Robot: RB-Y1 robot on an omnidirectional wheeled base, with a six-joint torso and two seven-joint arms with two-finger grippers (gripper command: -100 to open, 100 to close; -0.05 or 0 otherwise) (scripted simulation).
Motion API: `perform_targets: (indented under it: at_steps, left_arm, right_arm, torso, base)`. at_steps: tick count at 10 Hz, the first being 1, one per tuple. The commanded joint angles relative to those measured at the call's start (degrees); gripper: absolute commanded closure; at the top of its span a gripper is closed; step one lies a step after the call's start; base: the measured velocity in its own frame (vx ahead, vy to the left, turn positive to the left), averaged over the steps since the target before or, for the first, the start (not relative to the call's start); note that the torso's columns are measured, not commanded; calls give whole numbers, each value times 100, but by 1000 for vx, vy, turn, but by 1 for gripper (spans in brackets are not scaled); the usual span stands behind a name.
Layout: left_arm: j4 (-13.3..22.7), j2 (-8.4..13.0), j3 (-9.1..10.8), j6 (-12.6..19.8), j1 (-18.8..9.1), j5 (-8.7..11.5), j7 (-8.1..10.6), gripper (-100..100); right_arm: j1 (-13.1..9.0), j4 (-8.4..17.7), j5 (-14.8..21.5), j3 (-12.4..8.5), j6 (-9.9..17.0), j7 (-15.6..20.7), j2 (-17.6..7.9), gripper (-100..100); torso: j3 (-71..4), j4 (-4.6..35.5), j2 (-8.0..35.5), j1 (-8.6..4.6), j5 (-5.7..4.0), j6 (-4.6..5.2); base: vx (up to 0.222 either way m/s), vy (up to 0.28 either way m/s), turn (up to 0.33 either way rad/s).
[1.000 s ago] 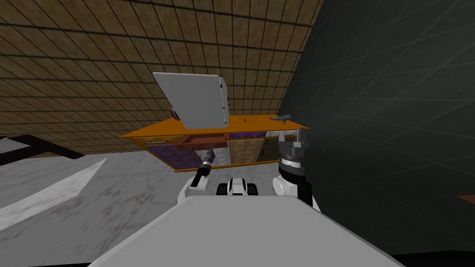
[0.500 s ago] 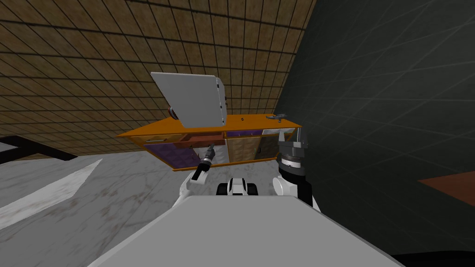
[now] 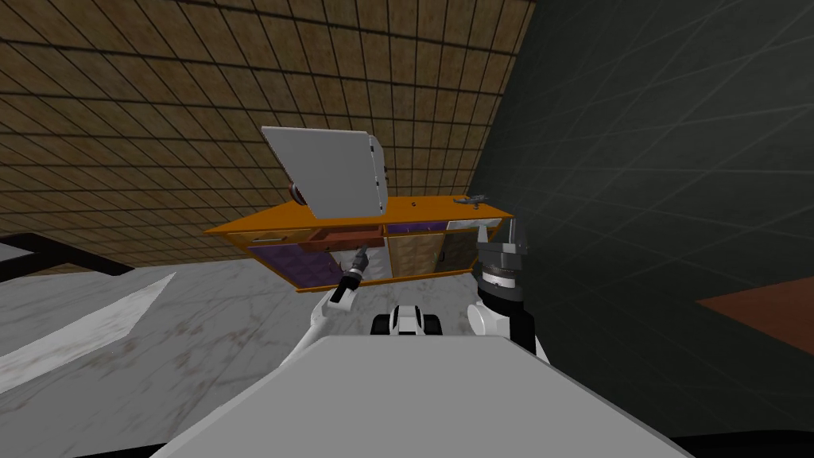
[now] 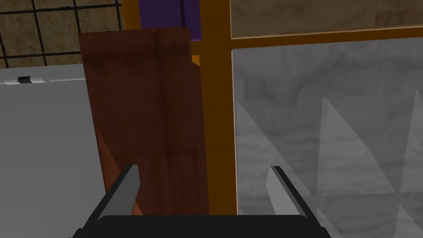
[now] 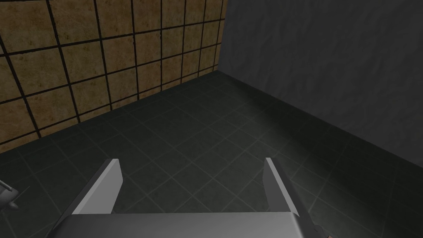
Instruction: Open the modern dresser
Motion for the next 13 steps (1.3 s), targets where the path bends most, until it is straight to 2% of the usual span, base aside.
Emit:
perform_targets:
  at_steps: [1,2,3,4,5,6,7,8,9,10,11,12,13]
  left_arm:
    - [428,369,-70,-162,-432,323,93,-100]
    - [648,369,-70,-162,-629,323,93,-100]
    - [867,369,-70,-162,-669,323,93,-100]
    - [905,369,-70,-162,-669,323,93,-100]
    - [1111,636,-138,-290,-918,603,183,-100]
    - [1316,736,-138,-290,-1091,646,183,-100]
    - [1509,736,-138,-290,-1260,646,183,-100]
    - [1693,736,-138,-290,-1302,646,183,-100]
    - [1906,1006,-207,-418,-1550,925,274,-100]
    - [2093,1103,-207,-418,-1725,968,274,-100]
    - [2300,1103,-207,-418,-1931,968,274,-100]
    - [2481,1103,-207,-418,-1935,968,274,-100]
    - [2728,1374,-276,-546,-2230,1247,364,-100]
  right_arm:
    - [-2,0,0,1,0,0,1,0]
    - [-2,0,0,1,1,0,1,0]
    - [-1,0,0,1,0,0,1,0]
    - [0,0,0,0,0,0,0,0]
    - [0,0,0,0,0,0,0,0]
    - [-2,0,0,1,0,0,1,0]
    - [-2,0,0,1,0,0,1,0]
    - [-1,0,0,1,0,0,1,0]
    - [0,0,0,0,0,0,0,0]
    - [-2,0,0,1,0,0,1,0]
    - [-2,0,0,1,0,0,1,0]
    - [-1,0,0,0,0,0,0,0]
    - [0,0,0,0,0,0,0,0]
  torso:
    - [23,10,40,-31,-7,6]
    - [26,13,39,-27,-9,2]
    - [7,4,8,0,-2,0]
    - [-6,-3,-11,13,4,-1]
    - [-7,-4,-12,11,4,0]
    - [14,7,27,-19,-4,3]
    - [24,12,37,-27,-9,1]
    - [10,6,13,-12,-5,1]
    - [-3,-2,-7,3,1,0]
    - [9,6,18,-14,-4,2]
    - [17,10,26,-13,-6,0]
    - [7,4,7,1,-1,0]
    - [-3,-2,-7,8,3,-1]
  base:
    - [-128,-89,-46]
    - [-54,-33,3]
    - [-11,-1,3]
    - [7,16,2]
    - [-97,-46,-84]
    - [-122,-72,-45]
    - [-55,-46,5]
    - [-9,-20,2]
    - [-96,-75,-85]
    - [-119,-74,-43]
    - [-55,-32,6]
    - [-11,-8,2]
    - [-98,-48,-81]
